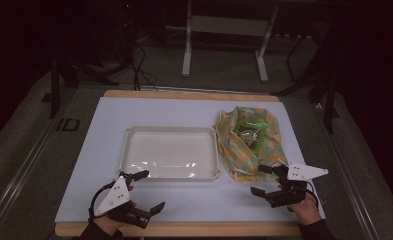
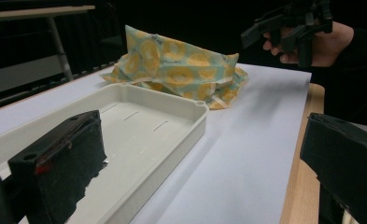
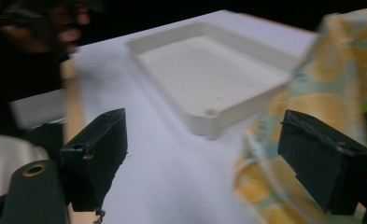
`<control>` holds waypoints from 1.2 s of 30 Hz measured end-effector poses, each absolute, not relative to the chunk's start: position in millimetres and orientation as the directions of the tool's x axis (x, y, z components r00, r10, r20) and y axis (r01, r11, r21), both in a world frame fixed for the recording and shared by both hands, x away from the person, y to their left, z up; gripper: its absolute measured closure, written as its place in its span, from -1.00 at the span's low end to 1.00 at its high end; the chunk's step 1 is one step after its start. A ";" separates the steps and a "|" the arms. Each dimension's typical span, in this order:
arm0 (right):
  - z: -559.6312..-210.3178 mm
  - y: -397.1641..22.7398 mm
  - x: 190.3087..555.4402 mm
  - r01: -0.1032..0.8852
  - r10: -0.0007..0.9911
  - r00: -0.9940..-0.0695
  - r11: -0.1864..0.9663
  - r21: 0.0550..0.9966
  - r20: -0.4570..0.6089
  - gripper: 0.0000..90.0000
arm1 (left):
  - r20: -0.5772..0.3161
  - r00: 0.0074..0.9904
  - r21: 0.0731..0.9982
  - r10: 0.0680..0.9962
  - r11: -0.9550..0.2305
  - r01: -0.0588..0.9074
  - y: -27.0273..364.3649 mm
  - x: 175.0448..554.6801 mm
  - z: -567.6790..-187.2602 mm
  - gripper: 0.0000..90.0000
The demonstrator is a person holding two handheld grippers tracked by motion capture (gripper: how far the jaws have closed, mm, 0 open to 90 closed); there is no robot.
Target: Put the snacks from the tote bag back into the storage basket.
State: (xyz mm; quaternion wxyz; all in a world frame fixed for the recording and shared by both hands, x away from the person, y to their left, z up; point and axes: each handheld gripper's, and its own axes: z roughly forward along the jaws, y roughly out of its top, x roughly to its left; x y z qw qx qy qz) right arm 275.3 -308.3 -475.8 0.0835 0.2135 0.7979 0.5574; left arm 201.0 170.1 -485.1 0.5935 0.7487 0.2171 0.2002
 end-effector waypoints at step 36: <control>-458.9 -324.6 270.1 0.262 0.833 -0.552 0.226 0.938 -0.046 -0.65 | 0.061 0.823 0.972 0.564 -0.220 0.079 168.5 198.6 -484.7 -0.99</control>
